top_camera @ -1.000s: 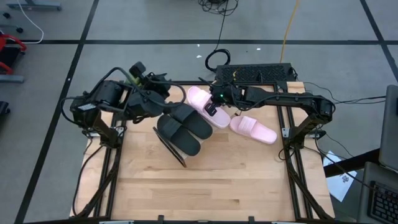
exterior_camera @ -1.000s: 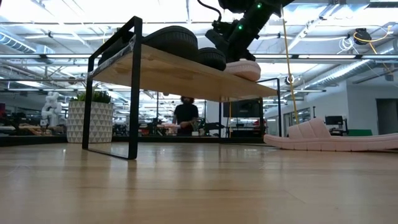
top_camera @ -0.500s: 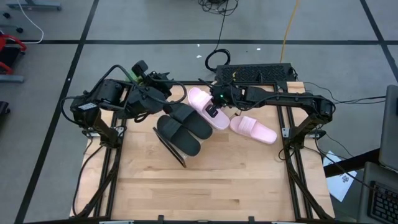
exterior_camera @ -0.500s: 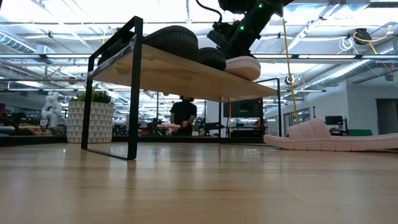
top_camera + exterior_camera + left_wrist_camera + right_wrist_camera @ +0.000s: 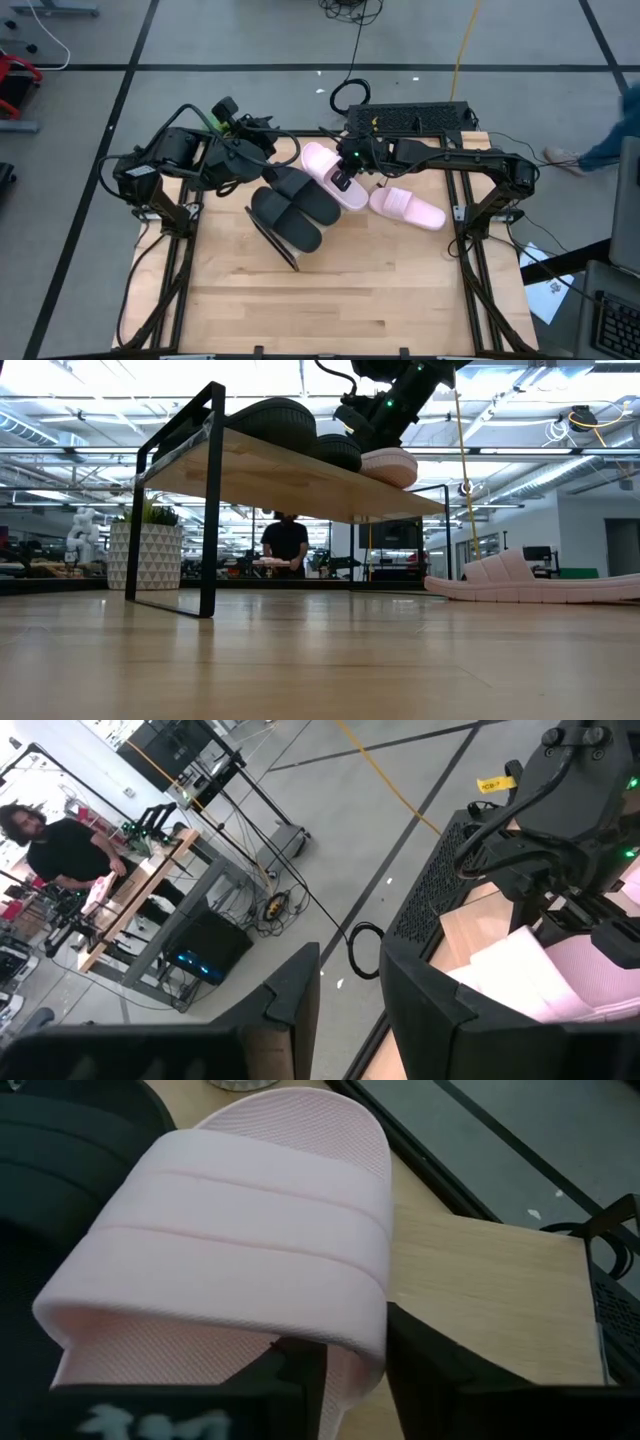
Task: Pick and place slides into the shelf
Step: Put the left pink slide on the shelf
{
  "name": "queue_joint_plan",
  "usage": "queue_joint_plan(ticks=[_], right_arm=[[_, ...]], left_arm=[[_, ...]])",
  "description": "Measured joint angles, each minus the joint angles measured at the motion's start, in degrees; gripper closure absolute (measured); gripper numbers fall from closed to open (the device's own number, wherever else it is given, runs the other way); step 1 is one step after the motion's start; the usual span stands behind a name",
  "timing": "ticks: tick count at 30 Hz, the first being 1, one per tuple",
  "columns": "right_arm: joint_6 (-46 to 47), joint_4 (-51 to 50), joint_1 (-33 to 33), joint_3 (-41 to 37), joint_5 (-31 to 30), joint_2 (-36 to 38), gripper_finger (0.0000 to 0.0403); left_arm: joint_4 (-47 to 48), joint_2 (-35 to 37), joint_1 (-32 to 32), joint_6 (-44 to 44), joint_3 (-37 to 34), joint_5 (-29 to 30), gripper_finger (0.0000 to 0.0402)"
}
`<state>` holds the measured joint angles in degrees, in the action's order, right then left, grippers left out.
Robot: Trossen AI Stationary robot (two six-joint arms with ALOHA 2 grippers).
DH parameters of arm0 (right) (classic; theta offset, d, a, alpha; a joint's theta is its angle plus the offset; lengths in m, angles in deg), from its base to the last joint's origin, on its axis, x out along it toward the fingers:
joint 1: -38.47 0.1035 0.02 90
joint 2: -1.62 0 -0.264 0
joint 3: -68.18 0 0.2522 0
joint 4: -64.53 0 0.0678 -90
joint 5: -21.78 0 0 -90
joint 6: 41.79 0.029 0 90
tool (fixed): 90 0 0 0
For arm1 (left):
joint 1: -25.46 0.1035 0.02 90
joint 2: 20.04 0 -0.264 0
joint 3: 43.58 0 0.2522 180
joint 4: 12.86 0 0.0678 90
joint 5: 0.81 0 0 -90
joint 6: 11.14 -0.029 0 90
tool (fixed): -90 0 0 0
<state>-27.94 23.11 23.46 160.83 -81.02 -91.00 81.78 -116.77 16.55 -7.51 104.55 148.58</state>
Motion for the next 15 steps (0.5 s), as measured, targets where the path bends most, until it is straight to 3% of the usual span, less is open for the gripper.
queue_joint_plan(ticks=[7,15], right_arm=[[0.2,0.0,-0.4,0.0,0.0,0.0,0.0284],[0.2,-0.1,-0.4,0.0,2.8,0.0,0.028]], left_arm=[[0.0,0.0,0.0,0.0,0.0,0.0,0.0289],[0.0,0.0,0.0,0.0,0.0,0.0,0.0289]])
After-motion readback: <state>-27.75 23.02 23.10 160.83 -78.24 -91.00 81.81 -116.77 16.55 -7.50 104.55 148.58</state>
